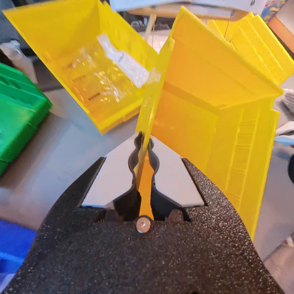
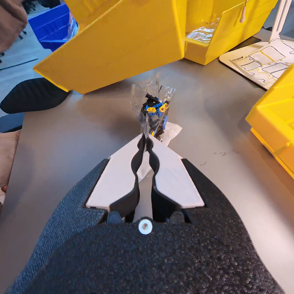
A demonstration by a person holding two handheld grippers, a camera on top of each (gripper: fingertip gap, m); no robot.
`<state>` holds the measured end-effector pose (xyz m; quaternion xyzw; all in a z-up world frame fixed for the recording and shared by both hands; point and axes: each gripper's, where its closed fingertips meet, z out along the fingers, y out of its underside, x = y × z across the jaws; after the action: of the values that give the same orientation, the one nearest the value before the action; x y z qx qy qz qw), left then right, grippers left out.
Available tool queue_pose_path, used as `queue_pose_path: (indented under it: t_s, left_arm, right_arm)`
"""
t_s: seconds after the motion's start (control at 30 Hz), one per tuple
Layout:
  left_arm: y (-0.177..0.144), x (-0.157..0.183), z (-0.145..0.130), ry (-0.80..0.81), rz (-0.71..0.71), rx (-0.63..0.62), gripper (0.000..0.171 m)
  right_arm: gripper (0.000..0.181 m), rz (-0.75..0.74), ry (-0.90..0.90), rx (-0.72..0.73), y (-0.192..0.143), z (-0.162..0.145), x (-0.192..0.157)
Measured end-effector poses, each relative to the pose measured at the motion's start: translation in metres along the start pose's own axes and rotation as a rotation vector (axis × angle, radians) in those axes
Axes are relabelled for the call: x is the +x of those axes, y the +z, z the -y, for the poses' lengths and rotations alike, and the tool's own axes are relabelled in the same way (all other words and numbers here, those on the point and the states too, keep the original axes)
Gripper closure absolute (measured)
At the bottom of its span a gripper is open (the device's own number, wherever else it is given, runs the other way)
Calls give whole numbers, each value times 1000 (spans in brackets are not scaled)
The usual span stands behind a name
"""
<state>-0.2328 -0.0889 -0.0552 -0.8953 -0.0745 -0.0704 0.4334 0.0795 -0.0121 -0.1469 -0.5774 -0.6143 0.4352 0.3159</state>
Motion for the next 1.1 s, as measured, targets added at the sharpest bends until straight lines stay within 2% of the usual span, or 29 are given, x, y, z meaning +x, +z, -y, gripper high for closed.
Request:
queue_pose_path:
  t_s: [0.13, 0.27, 0.33, 0.43, 0.5, 0.57, 0.67, 0.77, 0.87, 1.1]
  left_arm:
    - [24, 23, -32, -67, -121, -92, 168]
    - [51, 39, -43, -93, -176, -145, 167]
    - [60, 40, -37, -104, -175, -122, 166]
    - [57, 49, -13, -71, -202, -26, 159]
    - [47, 71, 1, 36, -215, 30, 150]
    - [36, 116, 3, 197, -288, 45, 146]
    - [23, 196, -20, 416, -466, 13, 142]
    - [24, 251, -51, 596, -564, -47, 138]
    - [46, 276, -68, 771, -564, -106, 136]
    - [102, 297, -81, 1127, -529, -301, 136]
  right_arm:
    - [181, 58, -12, -14, -15, -7, -7]
    - [181, 81, -52, -20, -29, -15, -17]
    - [181, 88, -53, -18, -35, -20, -22]
    - [181, 73, -26, -25, -43, -29, -23]
    - [181, 78, 6, -19, -48, -33, -23]
    - [181, 87, 49, 9, -54, -32, -23]
    - [181, 111, 123, 60, -62, -27, -21]
    - [181, 163, 189, 114, -69, -22, -20]
    - [181, 222, 243, 140, -74, -22, -20]
    - [181, 266, 297, 163, -83, -27, -21]
